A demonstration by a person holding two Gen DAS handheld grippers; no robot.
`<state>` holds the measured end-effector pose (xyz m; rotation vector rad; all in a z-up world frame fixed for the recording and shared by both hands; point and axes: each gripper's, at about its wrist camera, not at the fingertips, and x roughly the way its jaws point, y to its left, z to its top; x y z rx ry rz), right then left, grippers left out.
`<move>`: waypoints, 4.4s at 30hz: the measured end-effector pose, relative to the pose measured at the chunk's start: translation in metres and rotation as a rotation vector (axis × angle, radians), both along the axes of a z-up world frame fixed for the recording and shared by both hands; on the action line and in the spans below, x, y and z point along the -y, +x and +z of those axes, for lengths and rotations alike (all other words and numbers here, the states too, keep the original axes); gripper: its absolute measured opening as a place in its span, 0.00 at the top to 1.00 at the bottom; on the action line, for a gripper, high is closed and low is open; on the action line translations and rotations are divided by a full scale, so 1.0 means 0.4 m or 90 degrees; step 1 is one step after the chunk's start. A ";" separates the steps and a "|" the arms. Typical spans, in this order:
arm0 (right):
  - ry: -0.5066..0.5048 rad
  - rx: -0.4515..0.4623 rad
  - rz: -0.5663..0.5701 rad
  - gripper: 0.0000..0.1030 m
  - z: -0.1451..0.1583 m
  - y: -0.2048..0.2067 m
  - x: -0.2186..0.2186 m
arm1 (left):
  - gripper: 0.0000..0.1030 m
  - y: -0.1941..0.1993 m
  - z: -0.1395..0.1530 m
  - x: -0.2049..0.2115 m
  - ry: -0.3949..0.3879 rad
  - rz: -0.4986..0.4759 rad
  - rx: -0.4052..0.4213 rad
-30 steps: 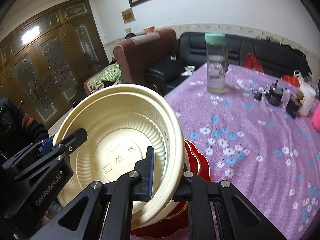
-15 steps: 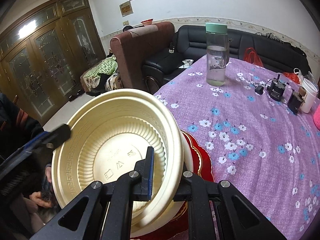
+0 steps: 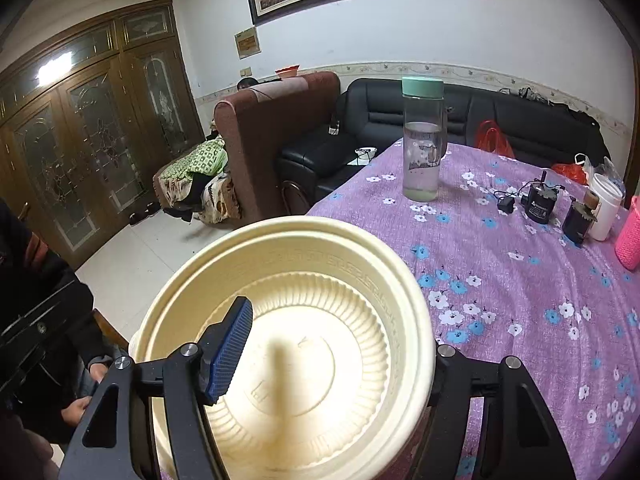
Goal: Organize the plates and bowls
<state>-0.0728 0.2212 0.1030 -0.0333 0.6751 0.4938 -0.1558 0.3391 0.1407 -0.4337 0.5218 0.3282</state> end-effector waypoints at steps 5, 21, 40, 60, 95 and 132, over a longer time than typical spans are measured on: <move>0.031 0.007 -0.004 0.29 0.013 -0.003 0.023 | 0.25 -0.015 0.006 0.007 0.003 0.000 0.009; 0.059 0.048 -0.026 0.13 0.044 -0.042 0.077 | 0.13 -0.065 0.043 0.069 0.083 0.035 0.051; 0.072 0.100 -0.135 0.09 0.007 -0.251 0.337 | 0.00 -0.080 -0.027 0.287 0.158 0.021 0.013; 0.001 0.047 -0.151 0.09 -0.072 -0.262 0.363 | 0.00 -0.065 -0.068 0.365 0.166 -0.024 -0.061; -0.066 0.028 -0.152 0.09 -0.132 -0.249 0.293 | 0.00 -0.031 -0.112 0.347 0.141 -0.037 -0.093; -0.076 0.038 -0.141 0.09 -0.136 -0.270 0.258 | 0.00 -0.082 -0.089 0.334 0.140 -0.008 -0.027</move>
